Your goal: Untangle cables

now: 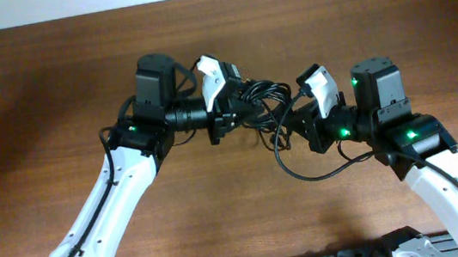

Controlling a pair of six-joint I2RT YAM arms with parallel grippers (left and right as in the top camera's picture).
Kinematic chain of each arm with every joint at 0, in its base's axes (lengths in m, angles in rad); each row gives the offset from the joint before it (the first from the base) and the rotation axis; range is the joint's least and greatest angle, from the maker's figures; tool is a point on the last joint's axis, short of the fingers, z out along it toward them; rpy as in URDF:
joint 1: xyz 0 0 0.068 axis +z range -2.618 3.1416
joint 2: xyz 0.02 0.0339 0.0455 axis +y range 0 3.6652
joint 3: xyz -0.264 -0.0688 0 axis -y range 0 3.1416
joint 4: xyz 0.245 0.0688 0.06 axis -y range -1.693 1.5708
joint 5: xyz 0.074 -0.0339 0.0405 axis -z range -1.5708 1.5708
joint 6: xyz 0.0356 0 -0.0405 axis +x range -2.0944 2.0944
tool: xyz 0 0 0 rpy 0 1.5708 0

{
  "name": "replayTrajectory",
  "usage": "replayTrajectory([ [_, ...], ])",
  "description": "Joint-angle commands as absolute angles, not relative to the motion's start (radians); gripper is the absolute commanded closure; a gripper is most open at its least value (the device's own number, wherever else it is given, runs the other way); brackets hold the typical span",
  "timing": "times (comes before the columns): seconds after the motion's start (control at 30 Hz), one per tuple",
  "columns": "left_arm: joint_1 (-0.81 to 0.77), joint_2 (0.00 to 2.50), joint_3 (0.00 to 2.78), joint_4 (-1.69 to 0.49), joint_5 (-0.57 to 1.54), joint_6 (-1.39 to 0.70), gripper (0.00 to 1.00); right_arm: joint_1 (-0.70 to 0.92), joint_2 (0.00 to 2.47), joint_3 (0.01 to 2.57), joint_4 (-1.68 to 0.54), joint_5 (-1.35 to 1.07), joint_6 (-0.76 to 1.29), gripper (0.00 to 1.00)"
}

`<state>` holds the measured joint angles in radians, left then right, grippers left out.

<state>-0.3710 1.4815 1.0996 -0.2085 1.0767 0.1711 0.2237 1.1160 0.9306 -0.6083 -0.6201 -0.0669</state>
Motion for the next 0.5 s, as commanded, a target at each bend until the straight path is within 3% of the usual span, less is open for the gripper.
replayTrajectory([
  [0.0, -0.344, 1.472, 1.114, -0.207, 0.908, -0.044, 1.0, 0.221, 1.11, 0.947, -0.606, -0.589, -0.045, 0.96],
  [0.1, -0.331, 1.472, 1.114, -0.228, 0.899, -0.068, 1.0, 0.221, 1.11, 0.947, -0.606, -0.504, 0.043, 0.94],
  [0.23, -0.333, 1.472, 1.114, -0.272, 0.928, -0.025, 1.0, 0.221, 1.11, 0.947, -0.605, -0.539, 0.028, 0.46],
  [0.37, -0.334, 1.472, 1.114, -0.306, 0.997, 0.051, 1.0, 0.221, 1.11, 0.947, -0.605, -0.561, 0.023, 0.34],
  [0.47, -0.342, 1.472, 1.114, -0.305, 1.069, 0.062, 1.0, 0.222, 1.11, 0.947, -0.582, -0.585, 0.023, 0.33],
])
